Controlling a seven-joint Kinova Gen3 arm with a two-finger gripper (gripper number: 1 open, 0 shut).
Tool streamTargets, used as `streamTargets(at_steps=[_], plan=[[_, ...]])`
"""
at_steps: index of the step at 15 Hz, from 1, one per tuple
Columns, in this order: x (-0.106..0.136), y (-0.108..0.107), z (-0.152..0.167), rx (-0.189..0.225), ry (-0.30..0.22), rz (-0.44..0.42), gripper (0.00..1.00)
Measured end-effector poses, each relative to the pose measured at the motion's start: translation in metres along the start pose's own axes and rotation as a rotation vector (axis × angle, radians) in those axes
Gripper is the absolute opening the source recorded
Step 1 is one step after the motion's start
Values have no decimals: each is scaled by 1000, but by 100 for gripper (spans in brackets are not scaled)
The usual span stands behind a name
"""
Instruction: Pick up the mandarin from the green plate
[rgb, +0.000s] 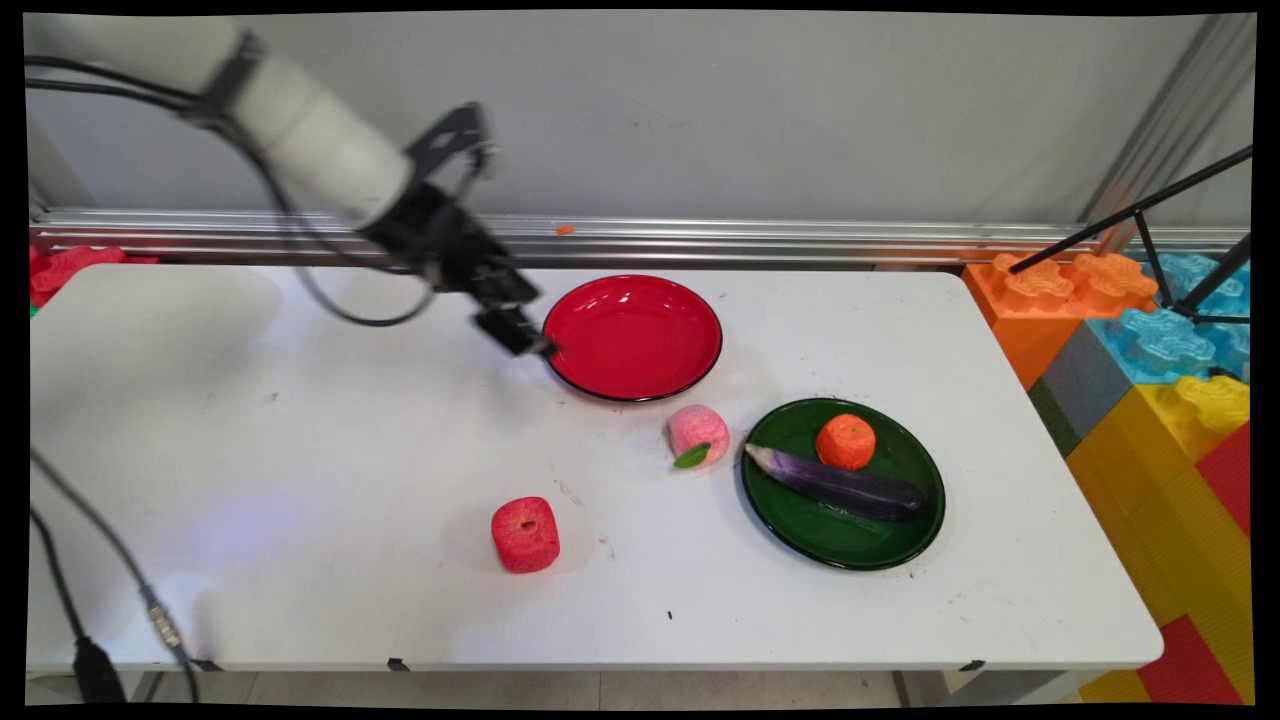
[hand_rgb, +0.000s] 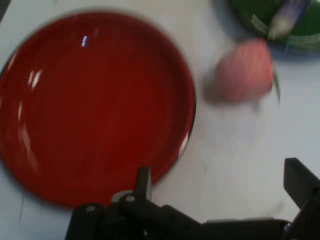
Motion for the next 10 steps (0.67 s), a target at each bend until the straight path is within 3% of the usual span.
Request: streamTargets(at_steps=[3,5,10], plan=[[48,6,36,-33,51,24,100],[67,9,52,-55,61,26,100],[119,22,110,-158,74,-19,100]])
